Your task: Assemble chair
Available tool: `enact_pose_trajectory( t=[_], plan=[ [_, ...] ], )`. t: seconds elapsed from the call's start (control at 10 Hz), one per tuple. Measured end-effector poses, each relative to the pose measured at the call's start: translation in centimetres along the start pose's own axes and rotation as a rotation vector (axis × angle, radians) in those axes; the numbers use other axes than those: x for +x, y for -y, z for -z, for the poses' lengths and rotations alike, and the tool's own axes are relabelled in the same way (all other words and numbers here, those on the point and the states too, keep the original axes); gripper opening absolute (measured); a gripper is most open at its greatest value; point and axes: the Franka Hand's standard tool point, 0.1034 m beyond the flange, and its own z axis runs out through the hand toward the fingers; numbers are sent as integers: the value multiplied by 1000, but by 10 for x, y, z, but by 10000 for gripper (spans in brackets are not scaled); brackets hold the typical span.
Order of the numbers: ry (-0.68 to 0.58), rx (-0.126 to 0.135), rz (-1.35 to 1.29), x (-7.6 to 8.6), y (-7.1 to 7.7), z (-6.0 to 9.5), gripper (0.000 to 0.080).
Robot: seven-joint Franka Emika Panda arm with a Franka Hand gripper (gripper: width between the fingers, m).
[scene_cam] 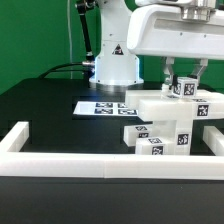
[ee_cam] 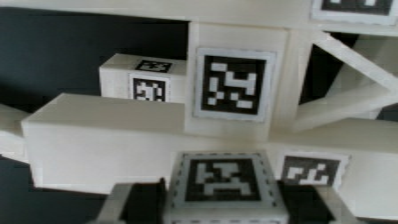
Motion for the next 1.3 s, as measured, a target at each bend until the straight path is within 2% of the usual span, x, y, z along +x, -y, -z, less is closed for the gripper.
enact_pose_trajectory(
  t=[0.7, 1.3],
  plan=[
    [0, 0, -43, 0, 0, 0, 291],
    [0, 2, -440, 0, 1, 0, 291]
  ],
)
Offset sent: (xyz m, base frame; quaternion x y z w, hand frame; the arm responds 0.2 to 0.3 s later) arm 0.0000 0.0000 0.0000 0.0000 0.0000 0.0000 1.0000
